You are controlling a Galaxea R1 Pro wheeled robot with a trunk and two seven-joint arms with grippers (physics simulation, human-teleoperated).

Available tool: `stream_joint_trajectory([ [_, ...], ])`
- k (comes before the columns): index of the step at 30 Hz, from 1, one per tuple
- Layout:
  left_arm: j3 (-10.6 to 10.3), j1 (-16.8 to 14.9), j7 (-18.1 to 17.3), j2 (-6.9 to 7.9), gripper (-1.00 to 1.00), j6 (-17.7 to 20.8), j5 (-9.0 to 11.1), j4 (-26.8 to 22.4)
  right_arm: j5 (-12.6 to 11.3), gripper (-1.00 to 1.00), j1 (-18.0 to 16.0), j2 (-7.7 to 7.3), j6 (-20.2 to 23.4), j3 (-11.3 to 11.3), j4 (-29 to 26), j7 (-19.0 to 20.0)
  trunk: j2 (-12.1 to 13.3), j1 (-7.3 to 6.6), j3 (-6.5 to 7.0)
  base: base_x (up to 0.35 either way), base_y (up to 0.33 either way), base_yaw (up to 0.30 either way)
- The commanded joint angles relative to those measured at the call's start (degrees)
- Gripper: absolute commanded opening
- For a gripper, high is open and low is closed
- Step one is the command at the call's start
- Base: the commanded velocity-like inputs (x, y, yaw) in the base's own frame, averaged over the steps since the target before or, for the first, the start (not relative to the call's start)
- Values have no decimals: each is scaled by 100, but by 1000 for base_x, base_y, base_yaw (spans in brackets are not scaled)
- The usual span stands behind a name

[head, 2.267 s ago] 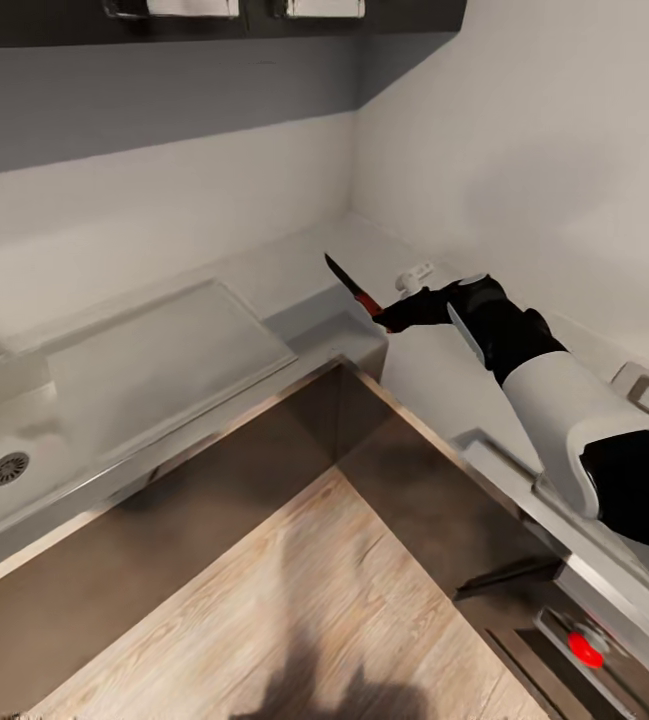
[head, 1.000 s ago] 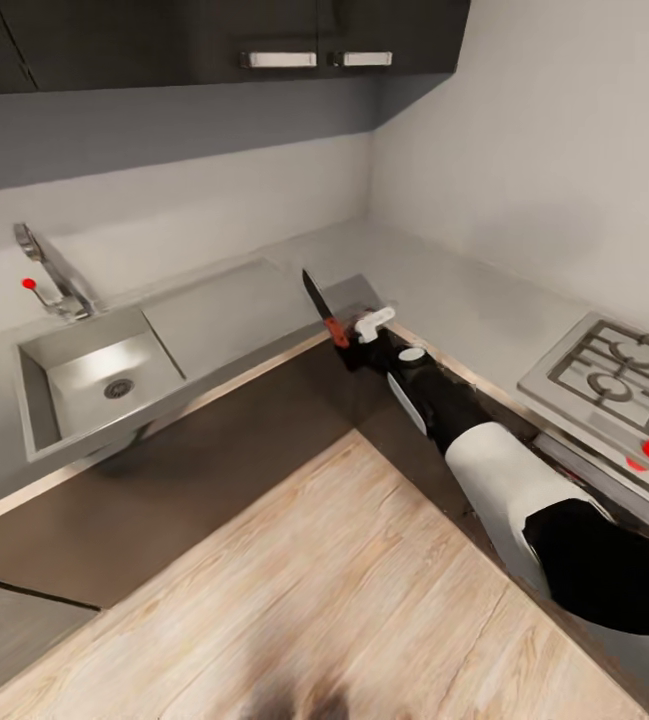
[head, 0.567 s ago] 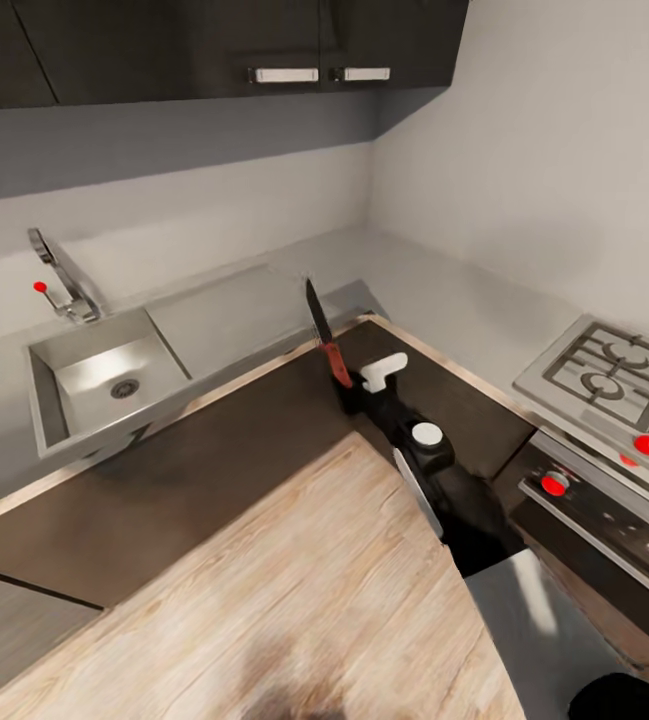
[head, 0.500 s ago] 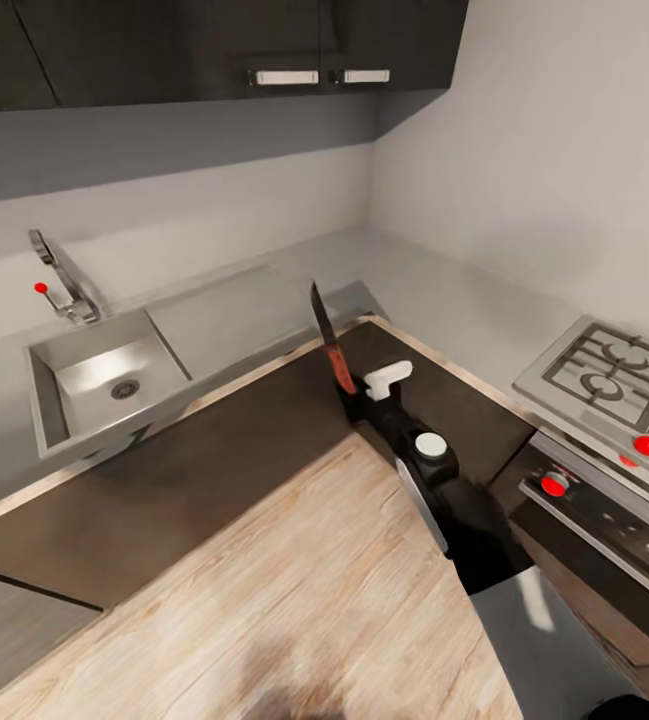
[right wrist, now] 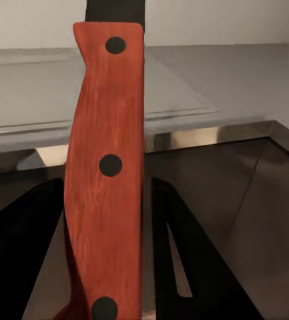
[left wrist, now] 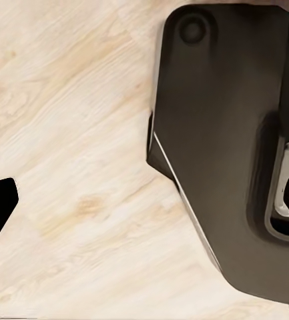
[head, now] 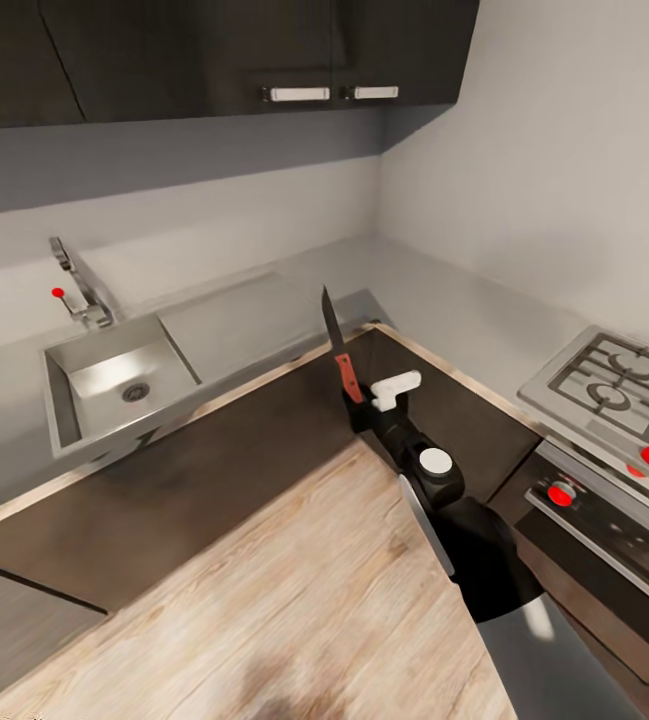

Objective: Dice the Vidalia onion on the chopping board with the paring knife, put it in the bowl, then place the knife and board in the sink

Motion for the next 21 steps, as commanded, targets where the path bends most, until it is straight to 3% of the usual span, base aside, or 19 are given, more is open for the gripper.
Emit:
stream_joint_trajectory([
  [1,-50,2,35,12,100,-7,108,-13,-6,-100,-3,5,35,1,-15,-52,-10,4,0,0,0,139],
  [7,0,3,32,29,100,-9,413,-7,-37,-100,-1,44,37,22,-18,-291,-10,4,51,0,0,156],
  [21,106,1,32,30,100,-7,442,5,-48,-100,24,51,37,25,-19,-312,-10,4,167,0,7,168],
])
